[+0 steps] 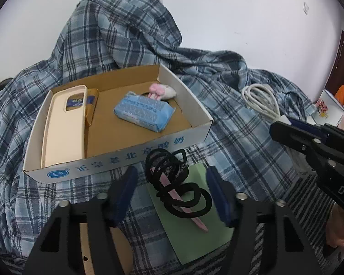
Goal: Organize soft objects
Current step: 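Grasp the black hair ties with the left gripper while the right gripper holds the cable, then carry the cable and hair ties into the box and open both grippers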
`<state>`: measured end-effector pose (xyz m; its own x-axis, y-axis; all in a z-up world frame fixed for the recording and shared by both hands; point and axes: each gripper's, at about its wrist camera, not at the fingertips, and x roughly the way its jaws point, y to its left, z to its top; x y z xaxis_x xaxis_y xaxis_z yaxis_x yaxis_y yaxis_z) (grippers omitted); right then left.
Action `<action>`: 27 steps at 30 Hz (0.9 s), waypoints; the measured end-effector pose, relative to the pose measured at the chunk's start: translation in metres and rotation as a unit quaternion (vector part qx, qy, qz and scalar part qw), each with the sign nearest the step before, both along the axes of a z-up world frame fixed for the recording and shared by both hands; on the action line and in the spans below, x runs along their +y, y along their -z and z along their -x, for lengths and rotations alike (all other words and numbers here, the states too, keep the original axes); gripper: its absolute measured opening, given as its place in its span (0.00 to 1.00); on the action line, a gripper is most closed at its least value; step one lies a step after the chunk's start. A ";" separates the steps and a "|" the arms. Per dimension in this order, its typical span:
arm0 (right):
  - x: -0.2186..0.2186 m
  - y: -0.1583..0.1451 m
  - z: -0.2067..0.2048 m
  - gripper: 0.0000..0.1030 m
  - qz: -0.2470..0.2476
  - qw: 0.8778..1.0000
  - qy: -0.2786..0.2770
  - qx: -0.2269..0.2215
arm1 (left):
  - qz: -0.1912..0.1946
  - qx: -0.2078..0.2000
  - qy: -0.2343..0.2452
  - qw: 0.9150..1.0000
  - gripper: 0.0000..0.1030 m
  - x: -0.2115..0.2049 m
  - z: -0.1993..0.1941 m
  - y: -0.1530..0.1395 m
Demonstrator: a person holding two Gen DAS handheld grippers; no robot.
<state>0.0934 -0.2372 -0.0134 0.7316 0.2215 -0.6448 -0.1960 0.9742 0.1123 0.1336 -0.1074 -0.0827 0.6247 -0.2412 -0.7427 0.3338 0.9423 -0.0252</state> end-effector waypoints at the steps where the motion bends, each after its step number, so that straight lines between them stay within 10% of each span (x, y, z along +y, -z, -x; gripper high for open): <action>1: 0.000 0.000 0.000 0.17 0.000 1.000 0.000 -0.001 | -0.003 0.003 0.000 1.000 0.39 -0.001 -0.001 0.001; 5: 0.001 0.001 0.000 0.17 0.001 1.000 0.000 0.004 | -0.010 0.016 -0.006 1.000 0.09 0.000 -0.003 0.006; 16: 0.003 -0.001 0.004 0.17 0.001 1.000 -0.007 -0.012 | 0.051 -0.161 -0.004 0.986 0.07 0.018 0.050 -0.042; 27: 0.012 -0.009 0.013 0.17 0.008 0.999 -0.022 -0.044 | 0.033 -0.240 -0.021 0.970 0.07 0.016 0.077 -0.061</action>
<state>0.0804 -0.2255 -0.0044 0.7755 0.2459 -0.5815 -0.2478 0.9657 0.0778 0.0568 -0.0913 -0.0217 0.9056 -0.2444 -0.3467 0.2825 0.9572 0.0632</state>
